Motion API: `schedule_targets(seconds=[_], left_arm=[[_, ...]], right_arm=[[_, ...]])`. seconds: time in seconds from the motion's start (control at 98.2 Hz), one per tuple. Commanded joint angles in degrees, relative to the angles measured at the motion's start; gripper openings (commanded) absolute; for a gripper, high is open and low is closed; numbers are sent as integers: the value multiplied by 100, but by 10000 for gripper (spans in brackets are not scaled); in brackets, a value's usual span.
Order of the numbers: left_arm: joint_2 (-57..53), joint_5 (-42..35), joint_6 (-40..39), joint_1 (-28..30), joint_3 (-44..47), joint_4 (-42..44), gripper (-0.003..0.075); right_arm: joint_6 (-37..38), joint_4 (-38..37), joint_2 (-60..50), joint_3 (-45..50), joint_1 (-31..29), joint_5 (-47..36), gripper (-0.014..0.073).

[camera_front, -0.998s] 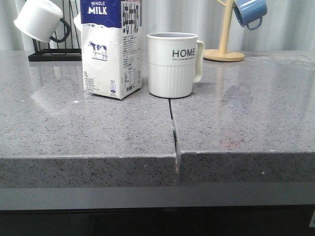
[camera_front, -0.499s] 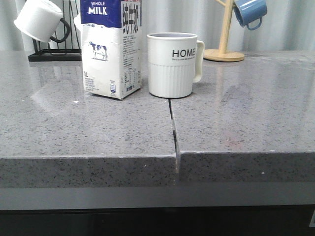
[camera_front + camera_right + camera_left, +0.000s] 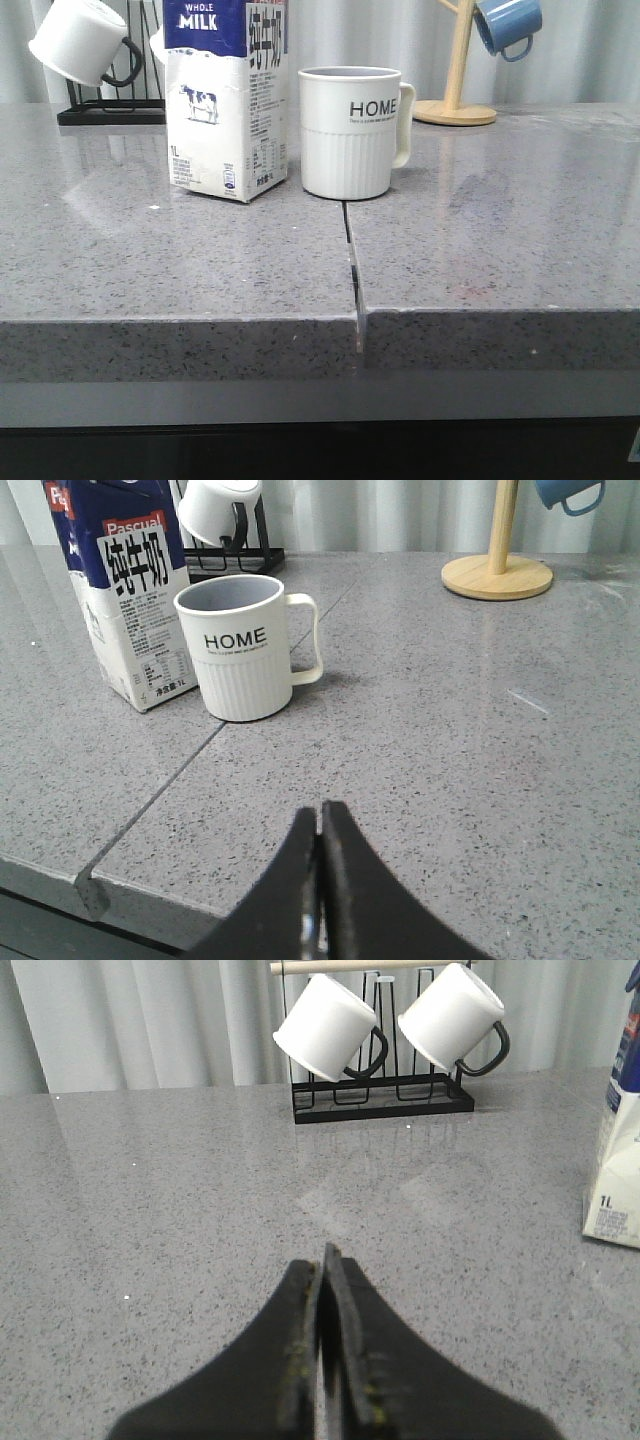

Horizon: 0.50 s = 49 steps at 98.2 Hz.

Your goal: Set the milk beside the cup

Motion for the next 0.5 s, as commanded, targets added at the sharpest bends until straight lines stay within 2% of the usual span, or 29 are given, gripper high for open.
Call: schedule_targets(seconds=[0.0, 0.163, 0.275, 0.489], left_arm=[[-118, -507, 14, 26, 21, -45, -21], [-574, -505, 923, 75, 490, -732, -21], [-873, -630, 960, 223, 898, -847, -21], [-1036, -1542, 960, 348, 1705, -1042, -21]], right_arm=[[-44, -3, 38, -155, -14, -429, -69], [-44, -3, 38, -155, -14, -429, -69], [-44, -3, 38, -155, -14, -429, -69], [-44, -3, 45, -155, -14, -428, -69]])
